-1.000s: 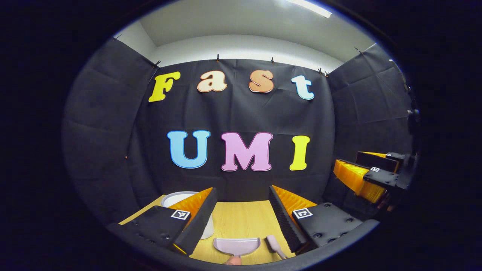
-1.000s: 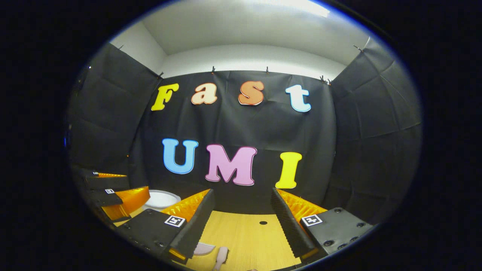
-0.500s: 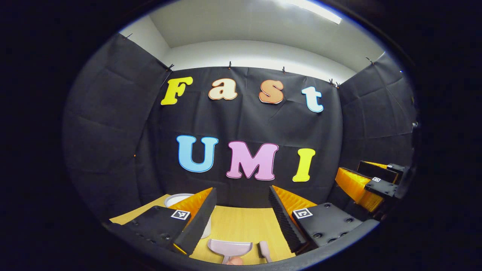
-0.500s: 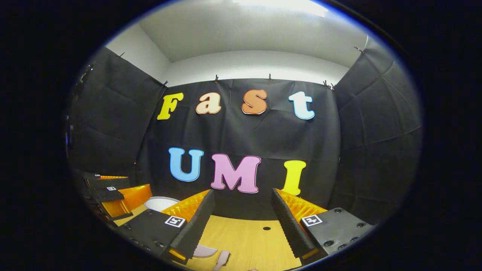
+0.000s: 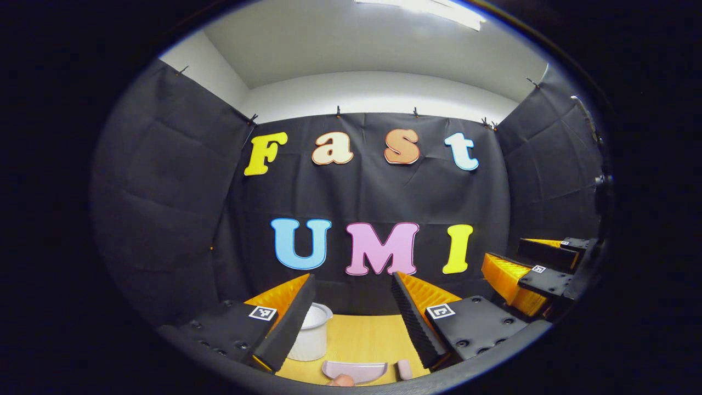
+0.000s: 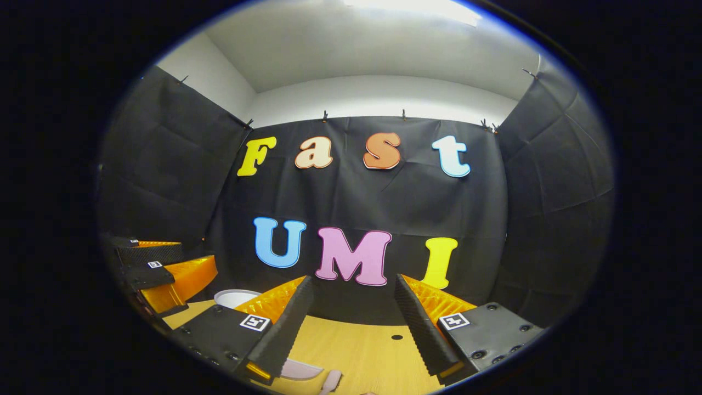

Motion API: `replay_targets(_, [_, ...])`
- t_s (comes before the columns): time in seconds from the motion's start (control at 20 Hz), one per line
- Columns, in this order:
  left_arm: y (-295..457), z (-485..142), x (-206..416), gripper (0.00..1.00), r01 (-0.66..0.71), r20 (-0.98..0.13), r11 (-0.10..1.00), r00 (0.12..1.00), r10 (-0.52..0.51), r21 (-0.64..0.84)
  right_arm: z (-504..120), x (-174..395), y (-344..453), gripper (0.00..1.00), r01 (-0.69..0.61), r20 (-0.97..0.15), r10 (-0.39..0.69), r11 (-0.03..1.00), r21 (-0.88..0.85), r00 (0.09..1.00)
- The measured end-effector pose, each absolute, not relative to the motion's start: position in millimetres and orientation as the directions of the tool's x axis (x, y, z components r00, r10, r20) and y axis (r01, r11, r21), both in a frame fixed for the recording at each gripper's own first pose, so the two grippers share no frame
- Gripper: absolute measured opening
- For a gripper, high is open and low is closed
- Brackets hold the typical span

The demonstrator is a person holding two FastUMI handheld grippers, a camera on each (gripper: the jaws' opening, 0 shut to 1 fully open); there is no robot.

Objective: Pick up the small broom and dustpan from the desktop, sweep the trash into the dustpan with the broom, and then empty the trash into the garbage bin.

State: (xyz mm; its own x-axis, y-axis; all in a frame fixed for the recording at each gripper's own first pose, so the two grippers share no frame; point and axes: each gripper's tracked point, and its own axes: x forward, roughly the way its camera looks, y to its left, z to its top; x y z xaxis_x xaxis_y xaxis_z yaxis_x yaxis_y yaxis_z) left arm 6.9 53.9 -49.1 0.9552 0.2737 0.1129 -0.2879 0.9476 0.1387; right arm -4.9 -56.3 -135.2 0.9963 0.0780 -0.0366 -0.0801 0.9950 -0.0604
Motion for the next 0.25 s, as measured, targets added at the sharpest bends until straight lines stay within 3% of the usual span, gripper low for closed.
replay_targets(0.25, [49,-38,15,0.81,-0.29,0.164,0.942,0.951,0.263,0.169,-138,10,-46,0.96,-0.087,-0.038,0.085,0.994,-0.065,0.996])
